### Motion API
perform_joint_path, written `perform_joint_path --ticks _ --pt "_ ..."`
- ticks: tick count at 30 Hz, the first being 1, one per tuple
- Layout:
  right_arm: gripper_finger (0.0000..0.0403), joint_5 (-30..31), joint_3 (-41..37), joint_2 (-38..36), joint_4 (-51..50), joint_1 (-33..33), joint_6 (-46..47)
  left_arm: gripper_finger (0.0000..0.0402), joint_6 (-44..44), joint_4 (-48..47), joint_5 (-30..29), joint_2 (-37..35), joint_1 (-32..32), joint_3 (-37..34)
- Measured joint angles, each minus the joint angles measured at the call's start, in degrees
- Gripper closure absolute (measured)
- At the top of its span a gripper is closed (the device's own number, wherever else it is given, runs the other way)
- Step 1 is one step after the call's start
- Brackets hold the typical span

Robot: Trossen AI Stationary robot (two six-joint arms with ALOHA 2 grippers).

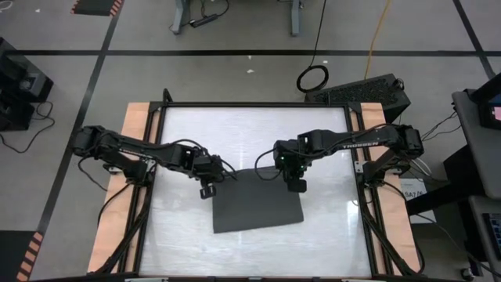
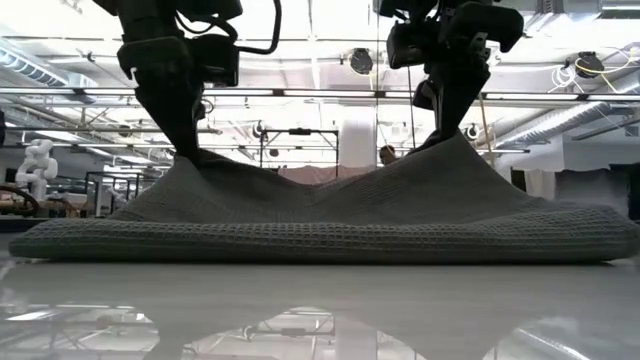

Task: Roll towel
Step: Roll the gray towel

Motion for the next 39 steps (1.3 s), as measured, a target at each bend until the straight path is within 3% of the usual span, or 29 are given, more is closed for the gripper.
perform_joint_path --ticks 12,19,26,33,39 --pt "0.0399 -0.95 0.02 0.02 2.12 0.00 -0.99 0.0249 -7.27 -8.79 -4.78 -6.60 -0.03 1.29" --pt "0.0399 -0.84 0.02 0.02 2.56 0.00 -1.05 0.0245 -13.59 -6.20 -7.76 -8.39 -0.01 -1.59" --pt "0.0399 3.62 0.02 0.04 2.49 -0.03 -0.93 0.0245 -15.32 9.67 -3.32 -8.24 -0.03 -8.24" --pt "0.0396 4.33 0.04 0.50 1.98 -0.07 -0.97 0.0245 -18.74 11.68 -2.82 -8.24 -0.01 -11.88" --pt "0.0344 11.07 0.07 0.50 1.41 -0.16 1.78 0.0245 -19.63 11.84 -1.37 -8.24 -0.08 -12.07"
